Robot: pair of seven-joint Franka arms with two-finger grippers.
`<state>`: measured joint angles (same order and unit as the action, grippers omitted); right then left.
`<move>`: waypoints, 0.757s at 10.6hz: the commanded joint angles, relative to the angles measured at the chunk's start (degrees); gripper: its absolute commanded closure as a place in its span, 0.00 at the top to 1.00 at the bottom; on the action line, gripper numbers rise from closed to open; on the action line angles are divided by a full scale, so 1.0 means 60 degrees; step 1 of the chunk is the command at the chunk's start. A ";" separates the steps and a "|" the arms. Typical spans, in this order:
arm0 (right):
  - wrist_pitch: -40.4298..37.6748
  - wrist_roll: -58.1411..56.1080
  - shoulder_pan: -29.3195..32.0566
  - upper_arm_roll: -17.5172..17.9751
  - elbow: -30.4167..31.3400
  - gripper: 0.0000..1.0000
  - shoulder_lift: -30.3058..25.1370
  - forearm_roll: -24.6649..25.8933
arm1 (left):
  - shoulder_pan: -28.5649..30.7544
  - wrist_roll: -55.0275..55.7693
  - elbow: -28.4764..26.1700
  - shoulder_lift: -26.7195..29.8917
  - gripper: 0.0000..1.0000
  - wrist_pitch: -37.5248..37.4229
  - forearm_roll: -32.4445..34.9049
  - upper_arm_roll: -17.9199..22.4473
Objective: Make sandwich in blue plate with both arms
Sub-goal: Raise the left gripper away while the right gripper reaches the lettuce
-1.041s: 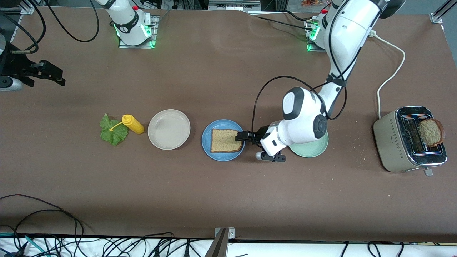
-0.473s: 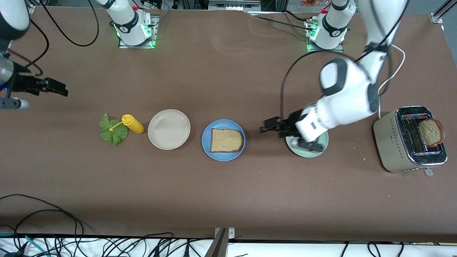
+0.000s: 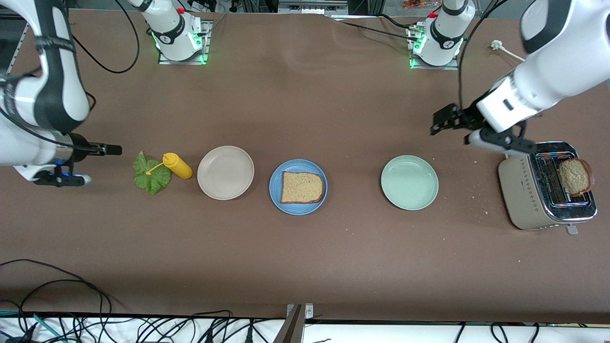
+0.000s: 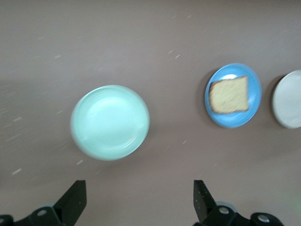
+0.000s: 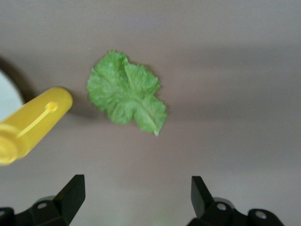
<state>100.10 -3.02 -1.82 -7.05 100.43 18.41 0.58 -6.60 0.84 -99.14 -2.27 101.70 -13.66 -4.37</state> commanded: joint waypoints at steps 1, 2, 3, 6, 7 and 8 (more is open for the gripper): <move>0.2571 -0.0170 0.0025 0.0048 0.2297 1.00 -0.0242 0.0020 | 0.0205 -0.0096 0.0613 0.0714 1.00 -0.1741 0.1568 0.0083; 0.3522 -0.0257 0.0025 0.0048 0.2928 1.00 -0.0213 0.0049 | 0.0467 -0.0096 0.0876 0.0730 1.00 -0.2137 0.1703 0.0185; 0.4692 -0.0417 0.0025 0.0048 0.3659 1.00 -0.0213 0.0050 | 0.0542 -0.0096 0.1009 0.0774 1.00 -0.2431 0.1966 0.0374; 0.5743 -0.0419 0.0011 0.0062 0.4355 1.00 0.0035 0.0050 | 0.0762 -0.0082 0.1055 0.0891 1.00 -0.2668 0.2669 0.0523; 0.5845 -0.0419 -0.0018 0.0062 0.4341 1.00 0.0080 0.0050 | 0.0821 -0.0052 0.0997 0.0891 1.00 -0.2683 0.2700 0.0508; 0.6151 -0.0419 -0.0019 0.0062 0.4355 1.00 0.0298 0.0050 | 0.0879 -0.0009 0.0851 0.0848 1.00 -0.2683 0.2701 0.0493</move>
<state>134.04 -4.86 -1.88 -6.88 125.60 19.70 0.59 -2.08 0.80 -93.83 2.88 86.85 0.51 -0.77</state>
